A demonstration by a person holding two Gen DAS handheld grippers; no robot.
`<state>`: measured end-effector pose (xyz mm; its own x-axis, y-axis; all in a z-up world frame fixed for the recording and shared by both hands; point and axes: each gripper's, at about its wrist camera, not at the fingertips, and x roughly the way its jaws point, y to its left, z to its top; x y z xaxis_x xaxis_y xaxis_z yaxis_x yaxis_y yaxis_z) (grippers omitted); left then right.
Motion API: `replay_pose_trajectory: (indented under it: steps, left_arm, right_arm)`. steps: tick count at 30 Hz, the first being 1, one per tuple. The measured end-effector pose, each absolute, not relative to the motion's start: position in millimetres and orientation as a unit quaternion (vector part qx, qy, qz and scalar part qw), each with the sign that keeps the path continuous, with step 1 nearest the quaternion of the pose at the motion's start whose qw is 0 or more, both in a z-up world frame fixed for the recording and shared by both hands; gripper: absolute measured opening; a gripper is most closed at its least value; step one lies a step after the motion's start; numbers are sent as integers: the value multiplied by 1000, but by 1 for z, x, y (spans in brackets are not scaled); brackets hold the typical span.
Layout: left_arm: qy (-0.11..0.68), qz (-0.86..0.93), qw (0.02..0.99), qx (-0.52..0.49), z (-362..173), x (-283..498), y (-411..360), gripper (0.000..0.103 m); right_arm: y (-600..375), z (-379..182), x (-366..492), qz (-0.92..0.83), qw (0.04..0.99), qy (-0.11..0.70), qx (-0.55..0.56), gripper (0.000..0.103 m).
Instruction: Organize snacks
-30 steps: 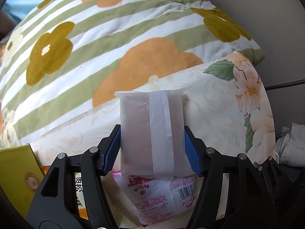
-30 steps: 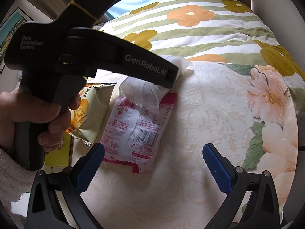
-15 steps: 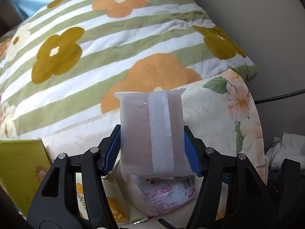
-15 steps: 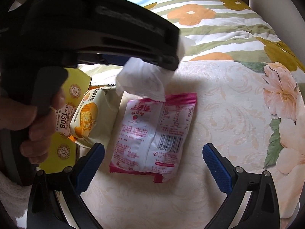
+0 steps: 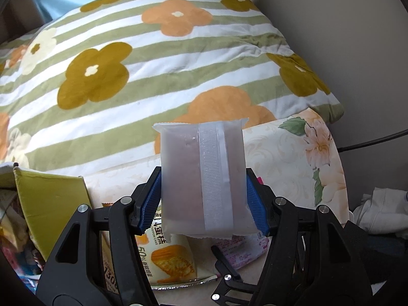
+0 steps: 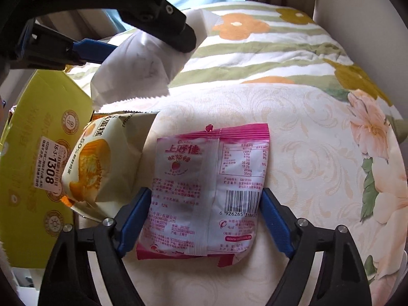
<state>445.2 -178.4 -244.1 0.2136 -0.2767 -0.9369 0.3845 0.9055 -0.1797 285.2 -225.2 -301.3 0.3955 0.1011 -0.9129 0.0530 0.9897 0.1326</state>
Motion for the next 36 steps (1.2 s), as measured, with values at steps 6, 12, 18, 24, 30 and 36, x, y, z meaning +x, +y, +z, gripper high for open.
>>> replay_pose_trajectory:
  steps: [6,12,18,24,30,36]
  left_arm:
    - [583,-210,784,35,-234,438,-168,58]
    - [570,-211,794,25,-215,427,-163,58]
    - [547,-210,810,4,-181,406,-152,58]
    - [516,-190,835,-25,-140,375,-126,58]
    - [489,-143,858,-68,-110,343,-79,58]
    - [471,-97,871,-98,-97,320,-18,58]
  right_arm:
    - [-238,-293,276,38,837,543,59,49]
    - [-249,-268,268,41,843,531,70,44]
    - [-255,-227,249,46,855,512,67,44]
    - [-257,-179,240,75,868,487,54,44]
    - [-246,-137,244,124,879,459,27,44]
    - [-208,-104,250,179,882,436,1,44]
